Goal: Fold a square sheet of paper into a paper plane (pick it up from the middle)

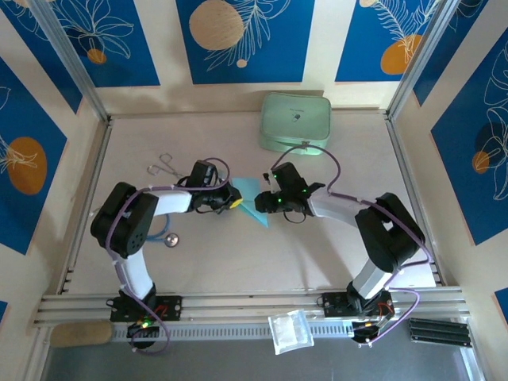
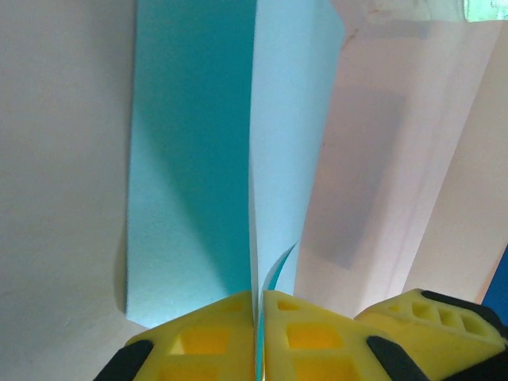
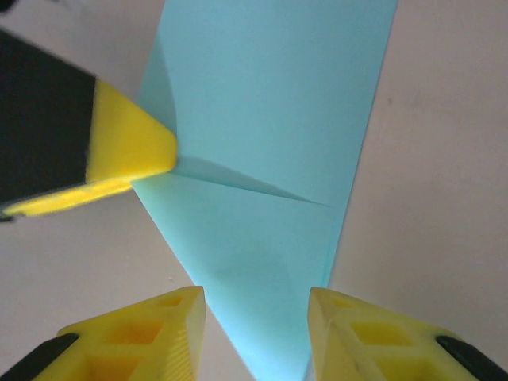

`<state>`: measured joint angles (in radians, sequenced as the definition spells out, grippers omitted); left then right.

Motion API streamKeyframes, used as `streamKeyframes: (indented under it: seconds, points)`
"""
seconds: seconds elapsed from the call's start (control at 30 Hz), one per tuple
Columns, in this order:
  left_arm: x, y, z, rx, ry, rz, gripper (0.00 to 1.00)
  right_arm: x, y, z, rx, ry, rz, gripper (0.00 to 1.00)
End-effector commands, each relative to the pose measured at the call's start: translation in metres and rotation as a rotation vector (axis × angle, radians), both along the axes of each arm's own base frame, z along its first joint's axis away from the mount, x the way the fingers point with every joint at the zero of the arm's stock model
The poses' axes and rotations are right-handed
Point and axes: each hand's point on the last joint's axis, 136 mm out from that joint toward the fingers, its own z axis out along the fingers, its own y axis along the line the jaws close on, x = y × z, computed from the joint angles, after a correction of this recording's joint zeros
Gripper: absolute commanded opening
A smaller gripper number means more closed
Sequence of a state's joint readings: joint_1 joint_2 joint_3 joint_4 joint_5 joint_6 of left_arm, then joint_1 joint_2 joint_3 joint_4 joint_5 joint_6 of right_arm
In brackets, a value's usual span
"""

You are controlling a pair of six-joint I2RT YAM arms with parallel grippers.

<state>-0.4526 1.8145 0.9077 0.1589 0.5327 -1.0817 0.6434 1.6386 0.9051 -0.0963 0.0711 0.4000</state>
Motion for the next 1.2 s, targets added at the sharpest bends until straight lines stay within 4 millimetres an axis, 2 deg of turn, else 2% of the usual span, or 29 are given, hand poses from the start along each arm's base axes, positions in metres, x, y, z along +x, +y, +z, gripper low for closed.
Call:
streamKeyframes:
  seconds: [0.0,0.17,0.4,0.57,0.87,1.1,1.17]
  points:
    - [0.004,-0.001,0.020,0.018,-0.033,-0.006,0.11,0.002,-0.006,0.003,-0.210,-0.223,0.099,0.40]
    - [0.006,-0.002,0.024,0.062,-0.033,0.000,0.11,-0.003,0.009,-0.001,-0.334,-0.345,0.166,0.40]
    - [0.006,-0.001,0.026,0.072,-0.031,0.015,0.11,-0.013,0.028,-0.021,-0.397,-0.377,0.186,0.39]
    - [0.006,-0.001,0.027,0.069,-0.028,0.020,0.12,-0.009,0.025,-0.031,-0.445,-0.369,0.151,0.33]
    - [0.005,0.002,0.026,0.081,-0.021,0.028,0.17,-0.008,0.023,-0.032,-0.456,-0.367,0.150,0.21]
    - [0.006,0.005,0.026,0.104,-0.020,0.027,0.20,-0.006,0.022,-0.028,-0.454,-0.370,0.154,0.15]
    - [0.008,0.010,0.029,0.114,-0.035,0.044,0.24,-0.007,0.021,-0.026,-0.446,-0.362,0.157,0.13]
